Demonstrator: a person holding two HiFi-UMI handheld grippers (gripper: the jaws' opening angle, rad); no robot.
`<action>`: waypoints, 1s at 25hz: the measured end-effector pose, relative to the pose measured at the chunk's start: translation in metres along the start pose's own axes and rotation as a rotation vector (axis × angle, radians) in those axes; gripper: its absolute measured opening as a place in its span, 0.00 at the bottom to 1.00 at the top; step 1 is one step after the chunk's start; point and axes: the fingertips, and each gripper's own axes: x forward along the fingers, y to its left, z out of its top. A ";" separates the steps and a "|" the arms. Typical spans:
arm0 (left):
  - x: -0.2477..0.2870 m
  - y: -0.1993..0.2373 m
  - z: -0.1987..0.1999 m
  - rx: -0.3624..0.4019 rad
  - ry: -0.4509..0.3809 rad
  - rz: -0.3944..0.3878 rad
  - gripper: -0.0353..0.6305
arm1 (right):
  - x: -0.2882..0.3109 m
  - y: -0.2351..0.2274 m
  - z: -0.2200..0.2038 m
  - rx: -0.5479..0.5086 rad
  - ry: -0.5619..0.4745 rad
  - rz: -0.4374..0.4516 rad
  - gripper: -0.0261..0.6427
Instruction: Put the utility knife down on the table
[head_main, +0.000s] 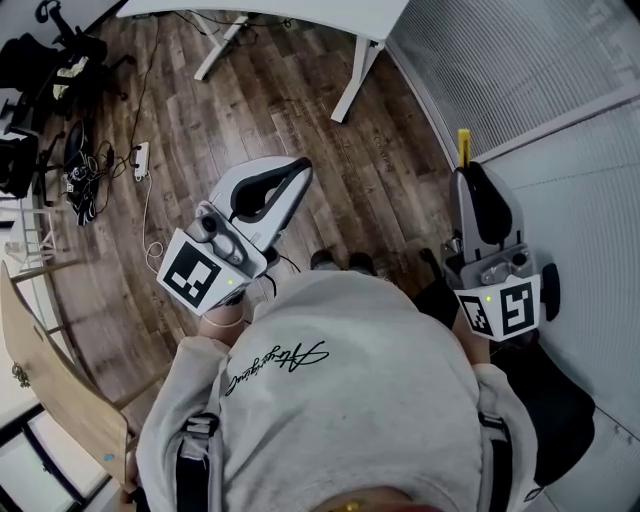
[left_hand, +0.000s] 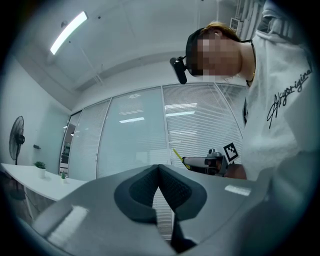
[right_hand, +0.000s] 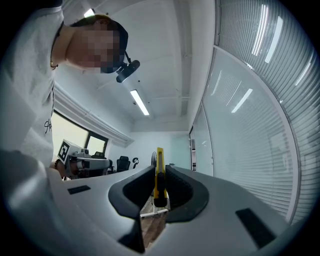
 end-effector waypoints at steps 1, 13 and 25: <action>-0.006 0.004 0.002 0.000 0.000 0.000 0.03 | 0.004 0.006 0.002 -0.001 0.000 -0.002 0.14; -0.040 0.018 -0.017 -0.008 0.011 -0.016 0.03 | 0.010 0.040 -0.025 -0.001 0.013 -0.022 0.14; -0.031 0.034 -0.025 -0.006 0.002 -0.014 0.03 | 0.025 0.030 -0.035 -0.001 0.005 -0.027 0.14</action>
